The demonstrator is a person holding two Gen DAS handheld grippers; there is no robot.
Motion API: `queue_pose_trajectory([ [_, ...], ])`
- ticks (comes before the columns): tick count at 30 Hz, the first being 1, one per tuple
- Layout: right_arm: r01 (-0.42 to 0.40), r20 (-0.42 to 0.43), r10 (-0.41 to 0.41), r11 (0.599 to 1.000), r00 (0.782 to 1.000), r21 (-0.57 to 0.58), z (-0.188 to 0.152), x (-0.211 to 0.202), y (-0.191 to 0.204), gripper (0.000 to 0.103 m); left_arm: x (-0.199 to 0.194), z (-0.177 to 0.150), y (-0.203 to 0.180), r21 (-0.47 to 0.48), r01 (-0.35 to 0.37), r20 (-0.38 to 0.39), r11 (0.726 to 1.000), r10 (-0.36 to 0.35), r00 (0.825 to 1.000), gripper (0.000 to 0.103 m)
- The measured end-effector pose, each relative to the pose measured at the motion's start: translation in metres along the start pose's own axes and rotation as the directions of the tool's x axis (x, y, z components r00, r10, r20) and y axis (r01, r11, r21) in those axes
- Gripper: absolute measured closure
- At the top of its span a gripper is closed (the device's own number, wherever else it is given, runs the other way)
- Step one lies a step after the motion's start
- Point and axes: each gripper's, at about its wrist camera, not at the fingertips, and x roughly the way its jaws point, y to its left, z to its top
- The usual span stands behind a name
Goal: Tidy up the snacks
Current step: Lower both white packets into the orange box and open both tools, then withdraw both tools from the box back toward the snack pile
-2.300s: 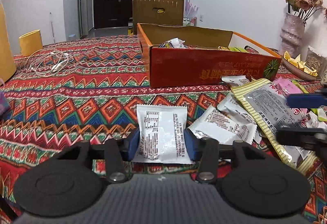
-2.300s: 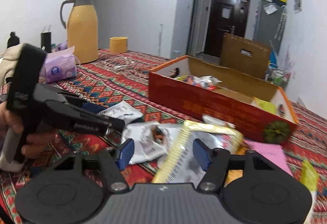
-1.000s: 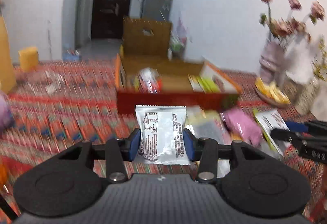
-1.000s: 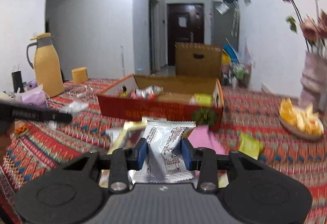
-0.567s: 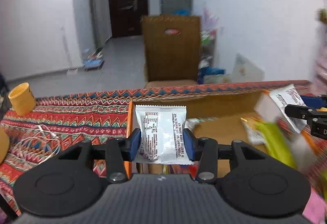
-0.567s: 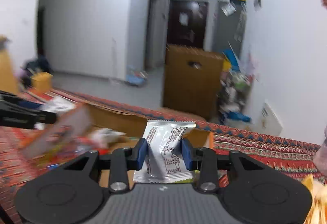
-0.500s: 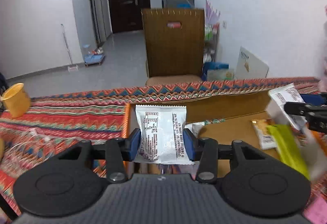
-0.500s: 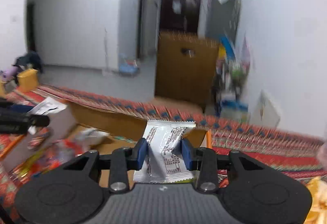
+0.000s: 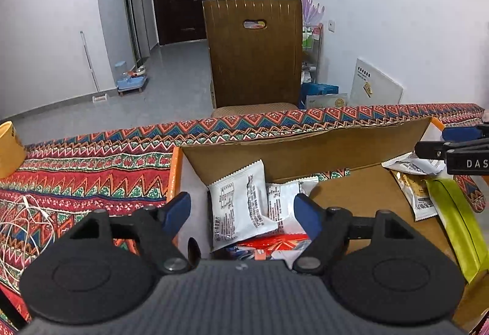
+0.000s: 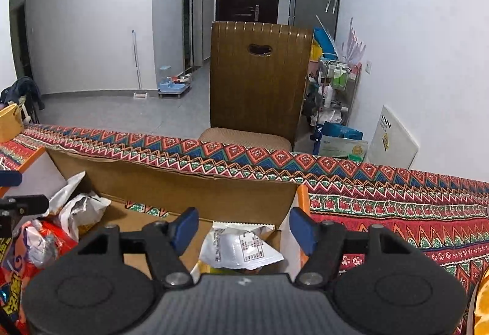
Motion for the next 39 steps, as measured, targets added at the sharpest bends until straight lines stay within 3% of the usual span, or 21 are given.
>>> queue_pose_trajectory([
  [6,0.019,-0.01,-0.019,0.999,1.0,-0.028,-0.003,-0.002,0.007,0.039,0.0,0.004,0.0,0.007,-0.007,0.008,1.0,0.007,1.0,0.026],
  [10,-0.013,0.01,0.013,1.0,1.0,0.012,0.0,-0.019,0.006,0.039,-0.02,0.009,-0.009,0.049,-0.053,0.008,0.997,0.052,0.999,0.023],
  [16,-0.018,0.11,0.024,0.998,0.994,-0.056,0.01,-0.099,0.019,0.037,-0.11,0.032,-0.002,-0.051,-0.003,0.088,0.999,0.008,0.996,0.02],
  [18,-0.023,0.15,0.032,0.998,0.988,-0.065,0.011,-0.135,0.019,0.031,-0.15,0.034,-0.003,-0.068,-0.001,0.132,0.998,0.01,0.991,0.016],
  [20,-0.03,0.2,0.04,0.998,0.979,-0.053,0.005,-0.176,0.016,0.016,-0.191,0.029,-0.004,-0.07,-0.008,0.178,0.998,0.021,0.984,0.008],
  [21,-0.038,0.224,0.048,0.998,0.973,-0.049,0.001,-0.198,0.014,0.016,-0.214,0.023,-0.006,-0.064,-0.005,0.211,0.998,0.019,0.977,0.005],
  [26,-0.069,0.321,0.089,0.995,0.943,-0.073,-0.039,-0.303,0.01,0.005,-0.323,-0.028,-0.014,-0.035,0.04,0.362,0.999,-0.025,0.932,0.0],
  [31,-0.113,0.384,0.138,0.99,0.913,-0.087,-0.108,-0.387,0.007,0.0,-0.398,-0.103,-0.018,-0.05,0.054,0.433,0.997,-0.027,0.901,0.0],
  [36,-0.156,0.454,0.161,0.987,0.877,-0.048,-0.195,-0.454,0.003,0.0,-0.439,-0.196,-0.026,-0.095,0.083,0.452,0.992,-0.031,0.892,0.0],
  [39,-0.147,0.448,0.133,0.989,0.884,-0.003,-0.252,-0.475,0.005,0.0,-0.448,-0.25,-0.041,-0.123,0.042,0.448,0.992,0.018,0.894,0.0],
])
